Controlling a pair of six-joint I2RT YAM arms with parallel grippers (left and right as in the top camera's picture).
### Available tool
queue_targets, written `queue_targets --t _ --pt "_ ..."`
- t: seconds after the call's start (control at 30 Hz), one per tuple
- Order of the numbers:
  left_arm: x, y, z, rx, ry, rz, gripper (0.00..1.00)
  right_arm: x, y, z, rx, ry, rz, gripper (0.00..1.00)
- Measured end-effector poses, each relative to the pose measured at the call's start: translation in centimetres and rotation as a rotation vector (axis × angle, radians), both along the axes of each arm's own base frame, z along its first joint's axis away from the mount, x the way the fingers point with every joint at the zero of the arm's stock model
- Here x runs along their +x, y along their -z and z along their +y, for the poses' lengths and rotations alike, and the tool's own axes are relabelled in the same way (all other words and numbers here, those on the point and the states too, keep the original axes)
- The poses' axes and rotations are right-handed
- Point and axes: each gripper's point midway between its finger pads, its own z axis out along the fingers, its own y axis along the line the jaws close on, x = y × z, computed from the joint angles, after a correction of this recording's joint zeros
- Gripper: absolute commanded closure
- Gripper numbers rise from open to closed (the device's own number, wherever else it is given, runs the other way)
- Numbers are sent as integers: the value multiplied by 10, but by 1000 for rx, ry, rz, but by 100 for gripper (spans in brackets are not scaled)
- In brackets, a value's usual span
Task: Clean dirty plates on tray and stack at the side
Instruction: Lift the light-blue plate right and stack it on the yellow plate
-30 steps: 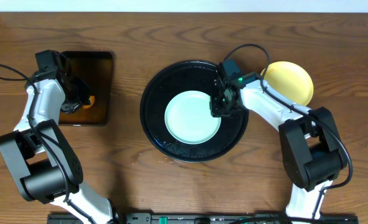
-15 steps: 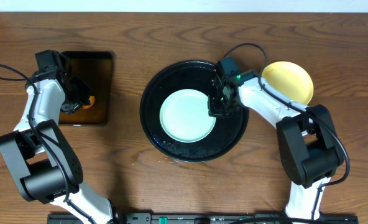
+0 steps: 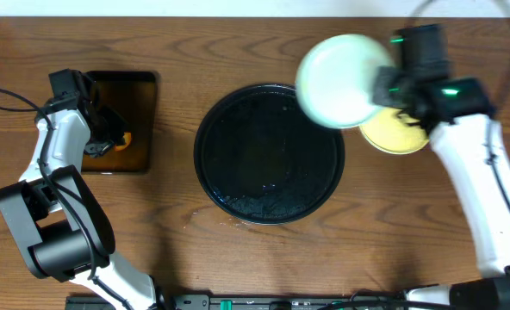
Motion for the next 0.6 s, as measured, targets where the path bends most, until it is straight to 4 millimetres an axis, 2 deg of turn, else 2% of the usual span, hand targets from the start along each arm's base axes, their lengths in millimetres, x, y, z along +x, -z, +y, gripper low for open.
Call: queue_targets --t 0.17,0.23,0.37,0.47,0.5,0.6 --pt "0 0 0 0 0 0 92 -1 14 -73 6 167 46 99" --pt "0 0 0 0 0 0 92 -2 23 -93 24 214 71 99" --pt "0 0 0 0 0 0 92 -6 53 -121 44 282 145 99" --pt "0 0 0 0 0 -1 92 -3 81 -126 62 292 211 99" --pt "0 0 0 0 0 0 92 -2 92 -126 71 290 233 97" --pt "0 0 0 0 0 0 92 3 128 -120 109 276 308 64"
